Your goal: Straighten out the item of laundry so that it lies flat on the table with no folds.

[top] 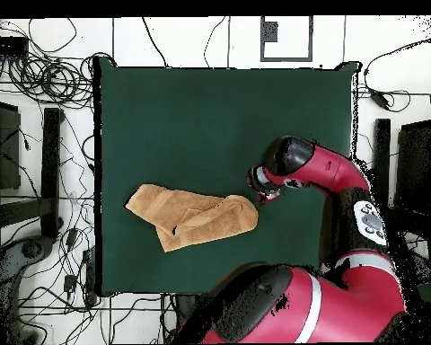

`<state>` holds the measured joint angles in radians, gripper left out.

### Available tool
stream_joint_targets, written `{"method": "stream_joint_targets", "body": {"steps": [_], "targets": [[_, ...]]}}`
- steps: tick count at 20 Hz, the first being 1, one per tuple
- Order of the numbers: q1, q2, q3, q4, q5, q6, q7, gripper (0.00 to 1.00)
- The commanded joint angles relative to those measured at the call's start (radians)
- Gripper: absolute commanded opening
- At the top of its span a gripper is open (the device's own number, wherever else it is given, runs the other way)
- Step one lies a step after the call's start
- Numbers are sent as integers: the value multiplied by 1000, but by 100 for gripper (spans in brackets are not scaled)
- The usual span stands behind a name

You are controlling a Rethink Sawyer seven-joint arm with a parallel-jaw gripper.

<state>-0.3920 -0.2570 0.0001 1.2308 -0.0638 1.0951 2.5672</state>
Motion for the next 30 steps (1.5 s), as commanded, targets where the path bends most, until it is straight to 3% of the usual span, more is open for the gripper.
{"method": "stream_joint_targets", "body": {"steps": [1, 7, 15, 30], "targets": [[35, -23, 8, -90, -102, 168, -134, 100], [8, -33, 41, -86, -116, 199, -124, 100], [-60, -33, 150, 73, 90, 209, -45, 100], [-79, -28, 176, 188, 205, 53, -37, 100]]}}
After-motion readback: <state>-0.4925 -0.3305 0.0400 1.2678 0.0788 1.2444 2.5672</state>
